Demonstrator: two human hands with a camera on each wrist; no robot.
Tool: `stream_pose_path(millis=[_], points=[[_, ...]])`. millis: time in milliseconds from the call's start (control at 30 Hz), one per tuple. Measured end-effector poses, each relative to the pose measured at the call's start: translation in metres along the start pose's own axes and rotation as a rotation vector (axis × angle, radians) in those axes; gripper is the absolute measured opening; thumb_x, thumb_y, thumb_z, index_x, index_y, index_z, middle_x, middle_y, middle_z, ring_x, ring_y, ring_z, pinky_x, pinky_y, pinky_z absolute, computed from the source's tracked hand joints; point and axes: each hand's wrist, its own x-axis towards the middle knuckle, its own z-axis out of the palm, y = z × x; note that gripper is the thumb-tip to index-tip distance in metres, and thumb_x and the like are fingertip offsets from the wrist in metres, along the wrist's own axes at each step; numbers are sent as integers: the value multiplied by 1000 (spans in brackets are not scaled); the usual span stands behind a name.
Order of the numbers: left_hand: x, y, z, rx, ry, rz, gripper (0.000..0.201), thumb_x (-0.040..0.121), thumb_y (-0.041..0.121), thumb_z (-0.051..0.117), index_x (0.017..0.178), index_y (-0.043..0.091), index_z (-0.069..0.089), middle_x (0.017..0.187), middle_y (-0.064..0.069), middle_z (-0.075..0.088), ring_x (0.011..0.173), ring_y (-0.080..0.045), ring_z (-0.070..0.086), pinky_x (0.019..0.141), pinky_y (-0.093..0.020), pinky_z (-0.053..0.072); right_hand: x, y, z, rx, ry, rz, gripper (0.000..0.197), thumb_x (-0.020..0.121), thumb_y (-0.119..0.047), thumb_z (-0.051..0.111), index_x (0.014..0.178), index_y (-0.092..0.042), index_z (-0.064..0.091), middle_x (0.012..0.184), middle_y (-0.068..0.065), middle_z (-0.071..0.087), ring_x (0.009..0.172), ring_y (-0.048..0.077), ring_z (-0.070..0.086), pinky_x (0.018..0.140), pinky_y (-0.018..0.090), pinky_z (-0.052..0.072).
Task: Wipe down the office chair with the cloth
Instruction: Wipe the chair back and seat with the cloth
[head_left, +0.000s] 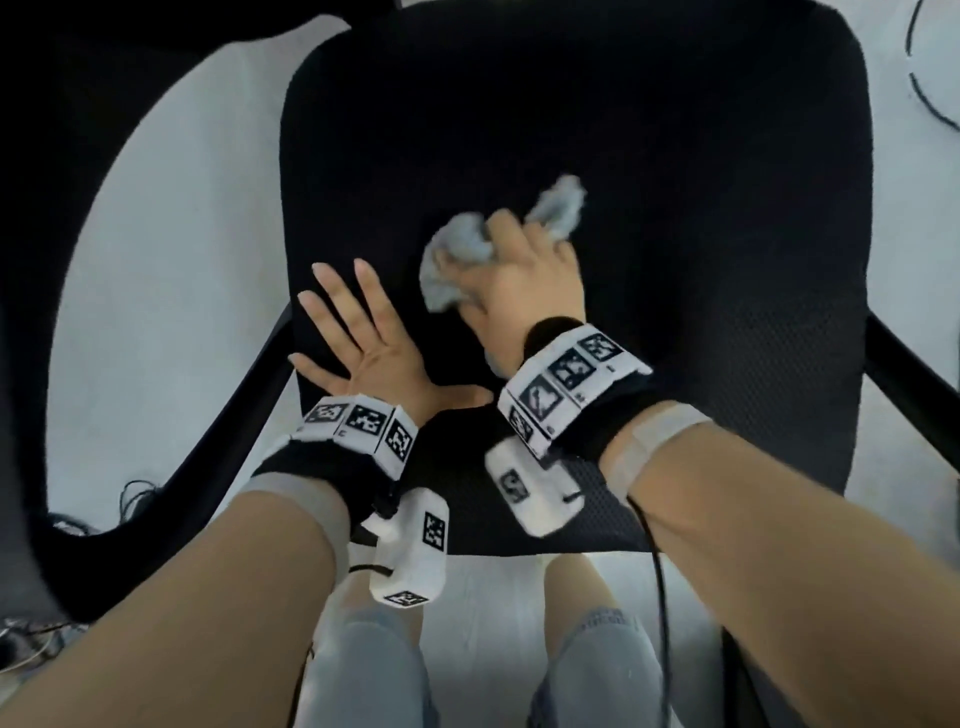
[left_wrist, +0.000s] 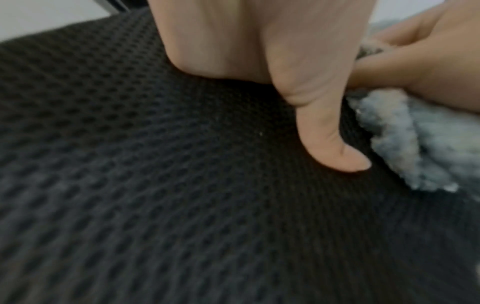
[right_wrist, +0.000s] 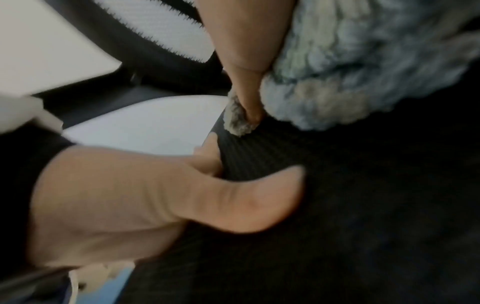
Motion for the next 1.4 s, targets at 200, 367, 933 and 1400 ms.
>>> stream_pose_path(millis=[200,367,933,1400], points=[[4,-7,2,-4,-6,75,156,36,75,70,140,14,-29,150,-15,-31,139,-34,-28,104,-66,-11,17,64,-40,64,189,373,38,88,-29,53,125,-18,54,135,12,41,121,33,42,97,46,38],[2,0,7,-29,75,25,127,51,79,39,142,19,-26,153,-12,-26,141,-32,-23,105,-67,-7,27,-1,-7,46,187,304,43,86,-23,51,128,-12,49,134,14,40,116,34,44,86,44,41],[6,0,3,-47,-54,29,148,44,73,66,130,21,-42,147,-13,-38,137,-32,-33,102,-61,-17,19,5,-12,-88,-43,-173,50,89,-24,51,136,-31,39,133,13,41,116,33,42,91,41,34],[-1,8,8,-1,82,-41,140,46,73,63,144,17,-20,154,-14,-23,142,-32,-20,108,-66,-8,2,2,-4,-43,-39,-40,48,89,-24,48,137,-29,38,137,11,35,123,32,36,97,45,30]])
